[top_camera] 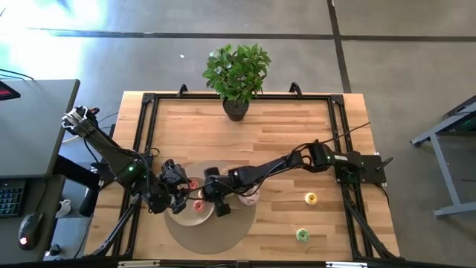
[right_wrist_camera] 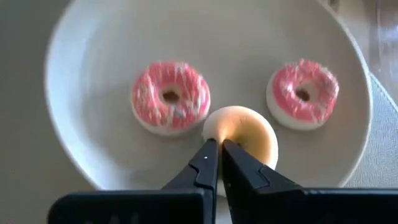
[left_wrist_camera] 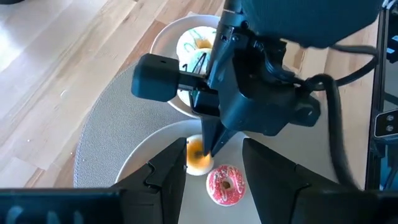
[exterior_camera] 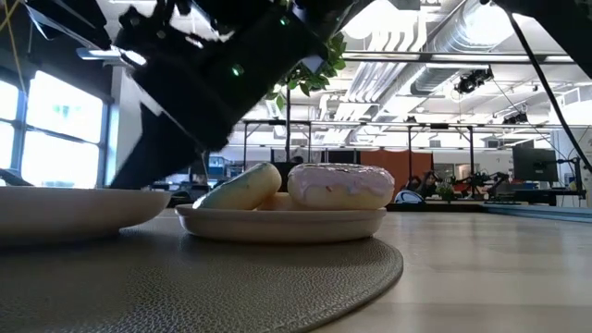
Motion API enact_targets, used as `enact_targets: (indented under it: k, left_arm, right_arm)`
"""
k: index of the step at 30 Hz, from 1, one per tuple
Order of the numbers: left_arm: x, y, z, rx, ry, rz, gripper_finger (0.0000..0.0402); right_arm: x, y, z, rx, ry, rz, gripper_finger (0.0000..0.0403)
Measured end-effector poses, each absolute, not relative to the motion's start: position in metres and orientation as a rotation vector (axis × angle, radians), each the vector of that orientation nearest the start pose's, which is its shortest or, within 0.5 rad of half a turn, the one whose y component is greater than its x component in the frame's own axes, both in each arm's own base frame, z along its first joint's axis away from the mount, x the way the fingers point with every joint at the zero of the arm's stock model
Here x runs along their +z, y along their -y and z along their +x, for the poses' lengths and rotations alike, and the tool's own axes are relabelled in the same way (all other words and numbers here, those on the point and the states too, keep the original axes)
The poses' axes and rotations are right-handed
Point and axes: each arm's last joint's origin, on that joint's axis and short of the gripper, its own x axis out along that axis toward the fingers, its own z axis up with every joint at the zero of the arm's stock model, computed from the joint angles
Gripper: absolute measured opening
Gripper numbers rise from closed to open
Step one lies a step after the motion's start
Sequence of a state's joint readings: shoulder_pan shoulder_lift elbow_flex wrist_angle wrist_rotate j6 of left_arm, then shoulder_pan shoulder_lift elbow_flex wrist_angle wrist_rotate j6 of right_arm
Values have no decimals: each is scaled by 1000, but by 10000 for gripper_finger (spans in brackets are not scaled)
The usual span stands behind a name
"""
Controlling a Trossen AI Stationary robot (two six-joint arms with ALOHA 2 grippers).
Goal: Pick & Place donuts
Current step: Adjust the small pink and green donuts
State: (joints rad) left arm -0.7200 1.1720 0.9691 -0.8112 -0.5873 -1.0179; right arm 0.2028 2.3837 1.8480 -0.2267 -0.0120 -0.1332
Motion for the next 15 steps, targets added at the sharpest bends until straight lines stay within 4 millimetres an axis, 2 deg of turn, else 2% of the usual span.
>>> enact_targets:
  k: [3,8,11,15]
  left_arm:
    - [279,132,174,280,-752,-348,154]
    - [280,132,175,278,-744,-360,154]
    - [280,133,175,261,-753,-377,154]
    - [280,138,177,161,-806,-384,154]
  right_arm:
    - [154,-109,516,257,-721,-147,24]
    - [172,-116,522,301,-649,41,6]
    - [174,-114,523,419,-651,185,15]
    - [176,-112,524,446,-650,210,7]
